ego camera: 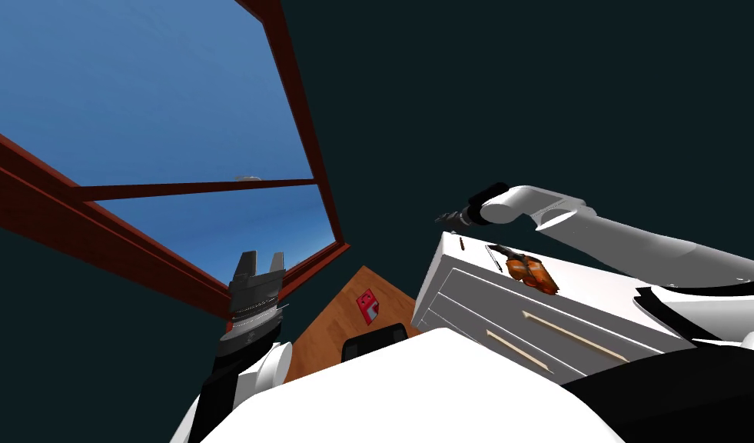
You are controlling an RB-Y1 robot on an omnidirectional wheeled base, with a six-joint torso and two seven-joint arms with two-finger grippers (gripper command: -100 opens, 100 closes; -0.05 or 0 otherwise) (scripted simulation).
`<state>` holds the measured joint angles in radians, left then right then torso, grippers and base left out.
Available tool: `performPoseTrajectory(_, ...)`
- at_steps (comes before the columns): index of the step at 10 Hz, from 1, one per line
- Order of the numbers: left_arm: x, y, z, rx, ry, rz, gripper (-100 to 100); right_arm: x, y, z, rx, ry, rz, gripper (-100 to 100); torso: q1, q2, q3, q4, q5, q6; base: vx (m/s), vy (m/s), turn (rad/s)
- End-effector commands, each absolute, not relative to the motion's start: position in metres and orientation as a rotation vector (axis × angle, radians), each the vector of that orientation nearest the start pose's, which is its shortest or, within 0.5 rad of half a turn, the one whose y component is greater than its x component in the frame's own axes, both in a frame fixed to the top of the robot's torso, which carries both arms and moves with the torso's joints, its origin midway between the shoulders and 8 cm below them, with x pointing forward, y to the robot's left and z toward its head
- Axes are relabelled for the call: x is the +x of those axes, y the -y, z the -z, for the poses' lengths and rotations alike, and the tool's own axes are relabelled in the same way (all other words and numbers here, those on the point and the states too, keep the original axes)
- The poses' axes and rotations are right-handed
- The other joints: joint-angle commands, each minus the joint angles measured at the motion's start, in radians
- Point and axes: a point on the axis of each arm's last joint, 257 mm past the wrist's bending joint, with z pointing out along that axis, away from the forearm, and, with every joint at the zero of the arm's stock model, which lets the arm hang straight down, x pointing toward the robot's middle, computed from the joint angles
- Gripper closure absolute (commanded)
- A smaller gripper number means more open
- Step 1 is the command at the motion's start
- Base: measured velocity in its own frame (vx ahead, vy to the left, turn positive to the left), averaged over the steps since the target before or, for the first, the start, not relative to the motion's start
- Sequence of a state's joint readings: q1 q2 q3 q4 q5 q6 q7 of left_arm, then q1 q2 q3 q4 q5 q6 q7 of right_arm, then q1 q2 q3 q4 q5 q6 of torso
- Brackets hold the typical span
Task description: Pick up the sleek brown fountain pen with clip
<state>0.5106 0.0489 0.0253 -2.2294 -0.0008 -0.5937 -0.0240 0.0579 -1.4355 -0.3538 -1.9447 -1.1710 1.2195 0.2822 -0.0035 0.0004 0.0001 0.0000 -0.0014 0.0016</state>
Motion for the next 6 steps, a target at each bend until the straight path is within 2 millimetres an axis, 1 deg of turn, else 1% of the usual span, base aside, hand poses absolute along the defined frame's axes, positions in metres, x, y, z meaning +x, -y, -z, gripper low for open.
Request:
performPoseTrajectory(1,0.336,-0.283,-0.017,-0.582,-0.633,1.261,0,0.427,0.484,0.058,1.120,-2.175,-0.240,-100,0.000,0.000,0.000,0.000,0.000,0.000,0.004,-0.069,0.089)
performPoseTrajectory(2,0.336,-0.283,-0.017,-0.581,-0.633,1.261,0,0.422,0.487,0.062,1.137,-2.192,-0.216,-100,-0.001,0.000,0.000,0.000,0.000,0.000,0.010,-0.065,0.043)
performPoseTrajectory(3,0.336,-0.283,-0.017,-0.582,-0.634,1.261,0,0.419,0.488,0.064,1.144,-2.200,-0.205,-100,-0.001,0.000,0.000,0.000,0.000,0.000,0.012,-0.028,-0.014)
performPoseTrajectory(6,0.336,-0.283,-0.017,-0.582,-0.633,1.261,0,0.396,0.491,0.080,1.179,-2.313,-0.151,-100,0.000,0.000,0.000,0.000,0.000,0.000,0.014,-0.052,0.056)
